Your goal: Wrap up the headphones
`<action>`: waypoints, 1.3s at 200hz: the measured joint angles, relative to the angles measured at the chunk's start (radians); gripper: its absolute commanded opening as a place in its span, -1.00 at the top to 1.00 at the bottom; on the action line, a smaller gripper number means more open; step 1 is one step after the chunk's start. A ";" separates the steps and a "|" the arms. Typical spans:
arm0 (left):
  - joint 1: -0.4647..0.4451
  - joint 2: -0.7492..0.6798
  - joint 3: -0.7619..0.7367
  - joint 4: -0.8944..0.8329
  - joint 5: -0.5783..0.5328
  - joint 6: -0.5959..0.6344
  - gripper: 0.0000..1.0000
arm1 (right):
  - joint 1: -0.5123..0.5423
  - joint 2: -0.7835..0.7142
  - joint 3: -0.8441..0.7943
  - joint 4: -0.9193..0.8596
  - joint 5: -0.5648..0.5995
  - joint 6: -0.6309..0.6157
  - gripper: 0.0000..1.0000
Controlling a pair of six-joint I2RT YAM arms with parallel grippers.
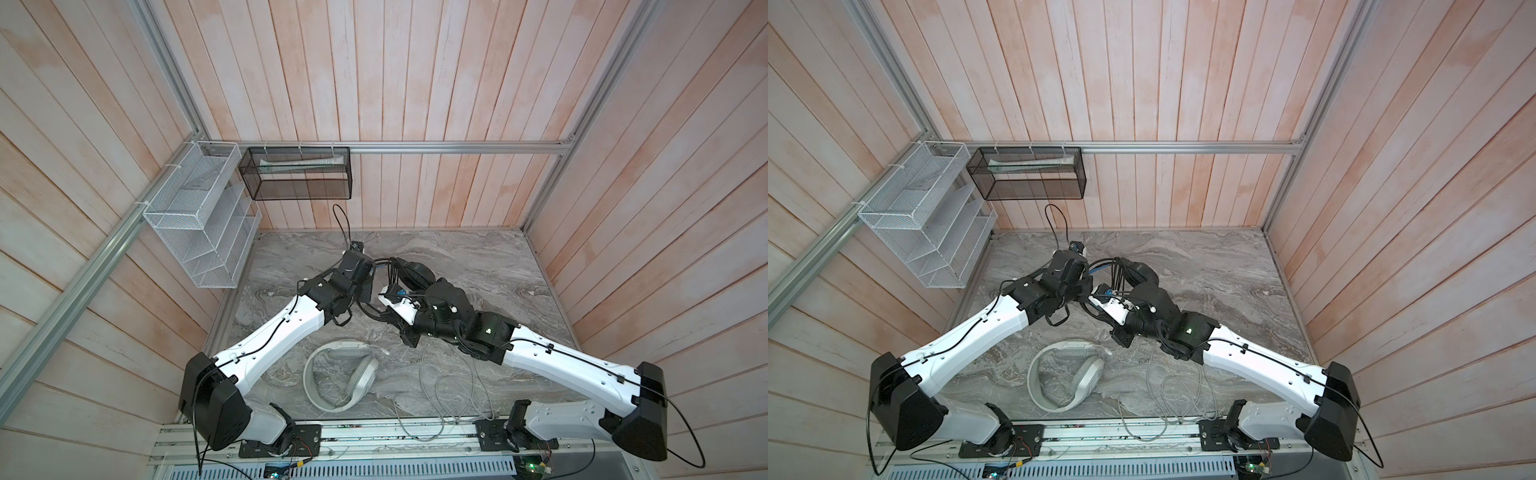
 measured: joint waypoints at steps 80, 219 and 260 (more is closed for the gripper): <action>-0.071 -0.095 -0.144 0.041 -0.067 -0.025 1.00 | -0.042 0.113 0.111 -0.146 0.049 0.013 0.91; -0.087 -0.166 -0.188 -0.214 0.101 0.001 1.00 | -0.081 0.278 0.240 -0.209 0.140 0.088 0.67; -0.087 -0.168 -0.188 -0.235 0.117 0.004 1.00 | -0.082 0.284 0.240 -0.216 0.141 0.097 0.53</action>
